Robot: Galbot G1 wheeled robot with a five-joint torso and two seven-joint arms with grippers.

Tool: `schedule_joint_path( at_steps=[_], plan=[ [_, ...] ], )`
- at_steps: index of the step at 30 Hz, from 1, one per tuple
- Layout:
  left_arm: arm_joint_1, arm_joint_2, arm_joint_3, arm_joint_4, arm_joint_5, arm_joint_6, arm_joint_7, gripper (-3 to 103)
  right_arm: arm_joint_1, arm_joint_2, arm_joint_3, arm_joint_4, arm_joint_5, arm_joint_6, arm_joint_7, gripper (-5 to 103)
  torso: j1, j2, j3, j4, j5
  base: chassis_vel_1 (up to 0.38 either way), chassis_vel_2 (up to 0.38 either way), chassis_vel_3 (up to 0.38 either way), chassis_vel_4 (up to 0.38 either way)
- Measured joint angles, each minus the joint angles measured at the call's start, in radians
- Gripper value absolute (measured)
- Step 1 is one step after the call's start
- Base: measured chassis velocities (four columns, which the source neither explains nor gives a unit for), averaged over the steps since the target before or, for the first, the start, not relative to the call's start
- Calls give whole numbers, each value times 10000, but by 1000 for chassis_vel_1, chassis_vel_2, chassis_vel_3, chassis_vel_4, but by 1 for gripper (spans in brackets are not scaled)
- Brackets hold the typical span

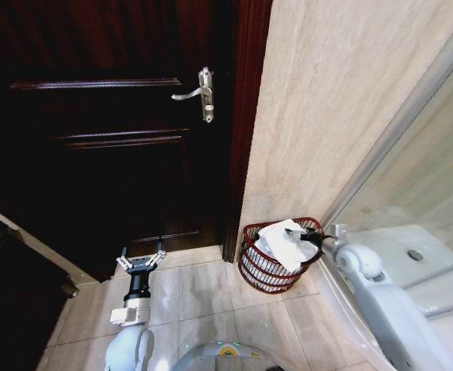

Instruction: Discard the used towel into the hamper.

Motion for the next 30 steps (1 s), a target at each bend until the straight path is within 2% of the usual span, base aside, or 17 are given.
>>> schedule_joint_path(
  at_steps=[6, 13, 17, 18, 19, 27, 30],
  plan=[
    [-49, 0, -31, 151, -90, -58, -7, 100, 512, -45, -913, -904, 230, 7, -80, 100, 0, 0, 0, 1, 0, 0, 0, 0, 0],
    [-108, 2, -5, 417, -100, -256, -9, 100, 445, -594, -1853, -1420, 778, 26, -14, 100, -1, 1, -2, 0, -2, 0, 0, 0, 0],
    [-200, 5, 24, 586, -96, -324, -7, 100, 1259, -797, -2829, -2668, 1116, 29, -274, 100, -1, 0, -2, 2, -1, 0, 0, 0, 0],
    [-250, 5, 3, 649, -96, -331, -11, 100, 1655, -779, -3200, -3114, 1138, 29, -551, 100, -1, 1, -2, 1, -1, 0, 0, 0, 0],
    [-250, 5, 3, 649, -96, -331, -11, 100, 1655, -779, -3200, -3114, 1138, 29, -551, 100, -1, 1, -2, 1, -1, 0, 0, 0, 0],
    [-416, 6, -68, 1185, -101, -468, -68, 100, 3399, 281, -4649, -5246, 1107, 26, -1065, 100, -1, 2, -2, -3, -6, 0, 0, 0, 0],
    [-474, 6, -101, 1283, -141, -473, -71, 100, 3644, 662, -4746, -5843, 849, 25, -1217, 100, -2, 3, -3, -1, -9, 0, 0, 0, 0]
  ],
)
